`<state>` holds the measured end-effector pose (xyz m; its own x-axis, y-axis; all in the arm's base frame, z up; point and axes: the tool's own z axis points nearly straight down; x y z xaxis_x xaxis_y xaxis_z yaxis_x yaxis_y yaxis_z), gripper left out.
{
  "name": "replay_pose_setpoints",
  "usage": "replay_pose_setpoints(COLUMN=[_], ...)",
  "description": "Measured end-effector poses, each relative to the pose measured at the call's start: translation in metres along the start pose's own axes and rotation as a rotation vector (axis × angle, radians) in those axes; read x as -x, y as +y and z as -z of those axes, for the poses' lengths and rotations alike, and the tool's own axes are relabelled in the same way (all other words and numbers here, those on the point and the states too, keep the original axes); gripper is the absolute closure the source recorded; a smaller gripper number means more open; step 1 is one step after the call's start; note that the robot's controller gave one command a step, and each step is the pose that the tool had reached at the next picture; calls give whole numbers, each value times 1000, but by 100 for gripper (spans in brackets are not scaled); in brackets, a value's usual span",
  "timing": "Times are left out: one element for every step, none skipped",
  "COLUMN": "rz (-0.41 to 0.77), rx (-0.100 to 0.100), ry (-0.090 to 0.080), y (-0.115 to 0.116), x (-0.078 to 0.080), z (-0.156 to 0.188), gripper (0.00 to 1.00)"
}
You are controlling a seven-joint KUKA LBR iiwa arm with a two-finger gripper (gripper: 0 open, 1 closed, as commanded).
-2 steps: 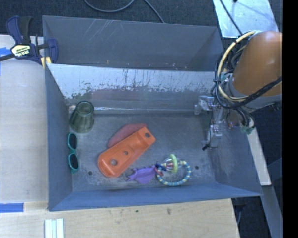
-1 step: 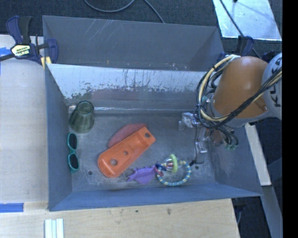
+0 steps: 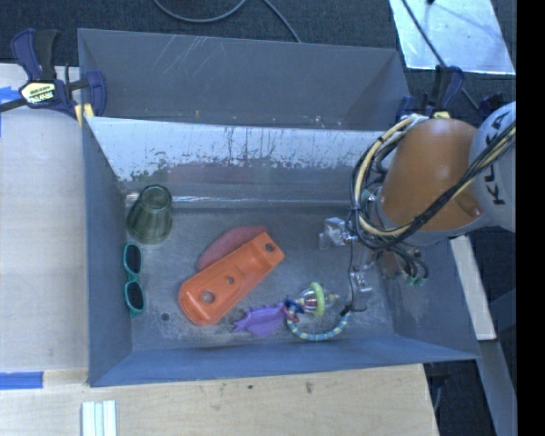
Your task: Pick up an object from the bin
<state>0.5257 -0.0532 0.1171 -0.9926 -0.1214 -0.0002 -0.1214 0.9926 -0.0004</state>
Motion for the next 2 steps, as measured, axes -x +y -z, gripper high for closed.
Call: replay_pose_setpoints(rz=[186,180], rx=[-1,-1], ry=[-4,-4], y=[15,18], x=[-2,-1], z=[9,-44], gripper=[0,0])
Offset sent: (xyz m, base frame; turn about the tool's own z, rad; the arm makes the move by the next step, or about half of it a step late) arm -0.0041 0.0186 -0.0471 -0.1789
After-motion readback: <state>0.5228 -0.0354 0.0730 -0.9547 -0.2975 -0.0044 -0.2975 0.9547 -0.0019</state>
